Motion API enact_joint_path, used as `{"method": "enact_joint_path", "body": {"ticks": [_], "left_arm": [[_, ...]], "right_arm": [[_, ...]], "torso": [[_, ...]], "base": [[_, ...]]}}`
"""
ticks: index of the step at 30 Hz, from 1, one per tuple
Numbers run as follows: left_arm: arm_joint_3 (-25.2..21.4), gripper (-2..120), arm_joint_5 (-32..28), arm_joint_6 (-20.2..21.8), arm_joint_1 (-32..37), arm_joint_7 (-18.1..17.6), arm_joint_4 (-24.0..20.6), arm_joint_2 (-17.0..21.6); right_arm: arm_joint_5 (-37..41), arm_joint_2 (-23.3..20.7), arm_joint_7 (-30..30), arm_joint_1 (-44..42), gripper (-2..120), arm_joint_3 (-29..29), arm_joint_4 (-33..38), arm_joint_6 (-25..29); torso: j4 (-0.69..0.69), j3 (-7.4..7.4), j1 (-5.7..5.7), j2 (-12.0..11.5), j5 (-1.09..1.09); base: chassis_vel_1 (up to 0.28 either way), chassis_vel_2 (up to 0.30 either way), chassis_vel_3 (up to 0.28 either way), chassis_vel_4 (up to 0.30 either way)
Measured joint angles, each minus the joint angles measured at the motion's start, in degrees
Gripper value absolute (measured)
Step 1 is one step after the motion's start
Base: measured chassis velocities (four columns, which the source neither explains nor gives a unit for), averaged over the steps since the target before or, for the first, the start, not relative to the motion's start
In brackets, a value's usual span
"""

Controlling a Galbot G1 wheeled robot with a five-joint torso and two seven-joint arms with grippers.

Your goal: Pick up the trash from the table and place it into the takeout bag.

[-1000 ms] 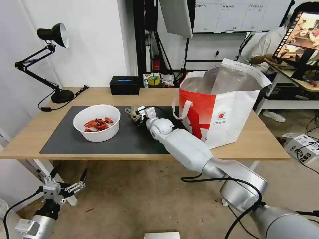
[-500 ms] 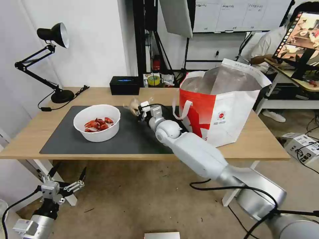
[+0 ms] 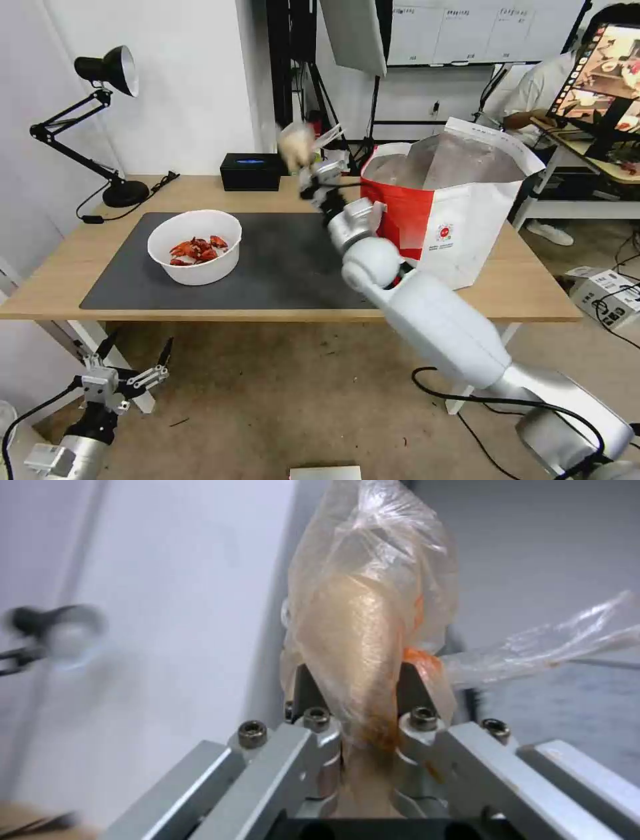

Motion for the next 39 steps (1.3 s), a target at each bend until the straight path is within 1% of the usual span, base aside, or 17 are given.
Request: {"method": "enact_joint_path", "body": {"ticks": [1, 2, 3, 6, 7, 10, 15, 18, 26, 27, 30, 31, 34, 35, 37, 38, 39], "left_arm": [[0.13, 100, 0.06, 0.01, 0.00, 0.00, 0.00, -0.08], [0.24, 100, 0.09, 0.02, 0.00, -0.02, 0.00, -0.09], [0.24, 100, 0.09, 0.02, 0.00, -0.02, 0.00, -0.09], [0.76, 100, 0.15, 0.07, -0.27, -0.04, 0.08, 0.01], [0.76, 100, 0.15, 0.07, -0.27, -0.04, 0.08, 0.01], [1.68, 100, 0.38, 0.16, -0.70, -0.04, 0.10, 0.06], [2.24, 100, 0.68, 0.18, -0.80, -0.04, 0.11, -0.12], [2.35, 100, 0.92, 0.18, -0.67, -0.04, 0.13, -0.34], [2.03, 100, 0.93, 0.15, -0.39, -0.02, -0.06, -0.35], [1.97, 100, 0.93, 0.15, -0.39, -0.02, -0.12, -0.32], [1.89, 100, 0.93, 0.15, -0.48, -0.05, -0.21, -0.32], [1.89, 100, 0.93, 0.15, -0.48, -0.05, -0.21, -0.32], [1.91, 100, 0.95, 0.16, -0.51, -0.06, -0.20, -0.47], [1.91, 100, 0.95, 0.16, -0.51, -0.06, -0.20, -0.47], [2.06, 100, 1.15, 0.16, -0.51, -0.06, -0.19, -0.66], [2.06, 100, 1.15, 0.16, -0.51, -0.06, -0.19, -0.66], [2.14, 100, 1.31, 0.16, -0.51, -0.06, -0.19, -0.84]], "right_arm": [[0.49, -1.60, 3.09, -0.41, 5, 1.10, 2.37, -1.47], [3.26, -3.46, 5.60, -0.81, 5, 1.83, 4.73, -3.69], [3.26, -3.46, 5.60, -0.81, 5, 1.83, 4.73, -3.69], [8.75, -7.64, 8.12, -1.96, 5, 3.27, 7.99, -6.51], [8.75, -7.64, 8.12, -1.96, 5, 3.27, 7.99, -6.51], [12.34, -10.91, 8.77, -3.30, 5, 4.17, 9.35, -7.33], [14.95, -12.50, 9.11, -3.95, 5, 4.49, 10.81, -8.39], [17.78, -13.21, 10.39, -4.02, 5, 4.49, 11.76, -9.86], [18.43, -13.07, 12.86, -4.14, 5, 4.49, 11.69, -10.52], [18.47, -13.05, 13.07, -4.23, 7, 4.52, 11.70, -10.67], [18.56, -13.12, 13.62, -4.36, 22, 4.84, 11.87, -10.98], [18.56, -13.12, 13.62, -4.36, 22, 4.84, 11.87, -10.98], [18.55, -13.42, 13.72, -4.36, 32, 4.91, 12.01, -11.29], [18.55, -13.42, 13.72, -4.36, 32, 4.91, 12.01, -11.29], [18.54, -13.60, 13.77, -4.36, 46, 4.92, 12.02, -11.44], [18.54, -13.60, 13.77, -4.36, 46, 4.92, 12.02, -11.44], [18.56, -13.66, 13.91, -4.36, 52, 4.94, 12.01, -11.60]], "torso": [[0.00, 0.00, 0.00, 0.00, 0.00], [0.01, 0.00, 0.00, 0.00, 0.01], [0.01, 0.00, 0.00, 0.00, 0.01], [0.00, 0.00, 0.00, 0.00, 0.00], [0.00, 0.00, 0.00, 0.00, 0.00], [0.00, 0.00, 0.00, 0.00, 0.01], [0.00, 0.00, 0.00, 0.00, 0.00], [0.00, 0.00, 0.00, 0.00, -0.01], [0.01, 0.00, 0.00, 0.00, -0.01], [0.01, 0.00, 0.00, 0.00, -0.01], [0.01, 0.00, 0.00, 0.00, -0.01], [0.01, 0.00, 0.00, 0.00, -0.01], [0.01, 0.00, 0.00, 0.00, -0.01], [0.01, 0.00, 0.00, 0.00, -0.01], [0.01, 0.00, 0.00, 0.00, -0.02], [0.01, 0.00, 0.00, 0.00, -0.02], [0.01, 0.00, 0.00, 0.00, -0.01]], "base": [[0.000, 0.000, 0.000, 0.000], [0.000, 0.000, 0.000, 0.000], [0.000, 0.000, 0.000, 0.000], [0.000, 0.000, 0.000, 0.000], [0.000, 0.000, 0.000, 0.000], [0.000, 0.000, 0.000, 0.000], [0.000, 0.000, 0.000, 0.000], [0.000, 0.000, 0.000, 0.000], [0.000, 0.000, 0.000, 0.000], [0.000, 0.000, 0.000, 0.000], [0.000, 0.000, 0.000, 0.000], [0.000, 0.000, 0.000, 0.000], [0.000, 0.000, 0.000, 0.000], [0.000, 0.000, 0.000, 0.000], [0.000, 0.000, 0.000, 0.000], [0.000, 0.000, 0.000, 0.000], [0.000, 0.000, 0.000, 0.000]]}}
